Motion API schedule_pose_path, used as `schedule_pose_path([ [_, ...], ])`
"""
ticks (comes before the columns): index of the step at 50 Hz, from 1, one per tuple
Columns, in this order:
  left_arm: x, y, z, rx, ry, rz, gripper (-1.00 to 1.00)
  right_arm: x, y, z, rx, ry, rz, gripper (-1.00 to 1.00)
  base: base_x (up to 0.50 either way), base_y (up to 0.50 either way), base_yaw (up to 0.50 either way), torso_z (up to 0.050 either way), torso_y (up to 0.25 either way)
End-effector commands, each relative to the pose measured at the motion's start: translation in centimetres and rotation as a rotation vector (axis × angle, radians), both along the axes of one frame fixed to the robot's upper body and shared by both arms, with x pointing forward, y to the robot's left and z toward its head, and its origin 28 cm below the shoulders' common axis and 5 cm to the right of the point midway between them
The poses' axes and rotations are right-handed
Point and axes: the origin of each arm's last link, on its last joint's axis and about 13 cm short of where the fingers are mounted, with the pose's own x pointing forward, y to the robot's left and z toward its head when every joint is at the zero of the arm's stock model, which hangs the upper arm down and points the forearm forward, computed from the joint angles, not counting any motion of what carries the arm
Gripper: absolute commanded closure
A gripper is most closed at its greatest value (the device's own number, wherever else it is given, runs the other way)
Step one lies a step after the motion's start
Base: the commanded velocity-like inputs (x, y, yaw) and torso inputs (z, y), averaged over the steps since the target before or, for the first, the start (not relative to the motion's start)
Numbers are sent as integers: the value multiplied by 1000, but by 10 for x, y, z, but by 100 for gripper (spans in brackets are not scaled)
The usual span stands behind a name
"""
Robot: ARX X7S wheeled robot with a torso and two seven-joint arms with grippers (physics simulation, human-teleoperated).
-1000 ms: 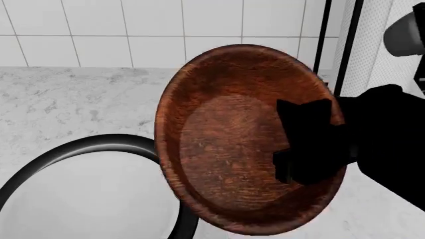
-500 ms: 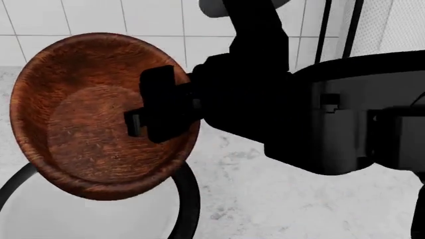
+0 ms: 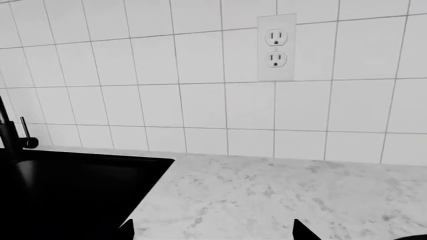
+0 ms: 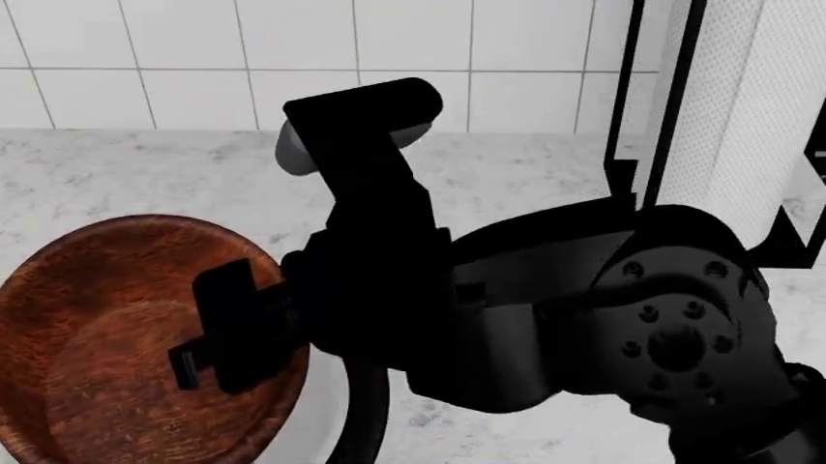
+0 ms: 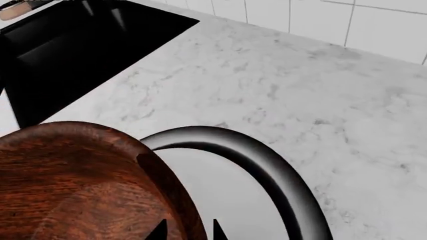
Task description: Stack the bowls from largest to smallest.
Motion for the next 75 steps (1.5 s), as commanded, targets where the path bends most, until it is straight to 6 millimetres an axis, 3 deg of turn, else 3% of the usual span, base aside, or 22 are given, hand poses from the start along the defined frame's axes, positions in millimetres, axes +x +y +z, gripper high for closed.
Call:
schedule_pose_path([
  [1, 0, 3, 0, -23, -23, 1, -100, 1, 13, -15, -85, -27, -154, 100, 0, 0, 0, 0, 0],
  [13, 1, 4, -1, -24, -22, 4, -100, 9, 19, -31, -94, 10, -158, 100, 0, 0, 0, 0, 0],
  [35, 1, 3, 0, -21, -21, -5, -100, 10, 20, -39, -86, 51, -157, 100, 0, 0, 0, 0, 0],
  [36, 1, 3, 0, -22, -22, -6, -100, 10, 20, -38, -85, 51, -157, -100, 0, 3, 0, 0, 0],
  [57, 2, 2, -1, -23, -21, -16, -100, 6, 17, -26, -49, 26, -163, -100, 0, 0, 0, 0, 0],
  [69, 4, -2, 1, -44, -13, -26, -100, -11, -1, 17, 119, -121, -230, -100, 0, 0, 0, 0, 0],
  [75, 4, -2, 0, -62, -6, -25, -100, -21, -14, 23, 160, -179, -282, -100, 0, 0, 0, 0, 0],
])
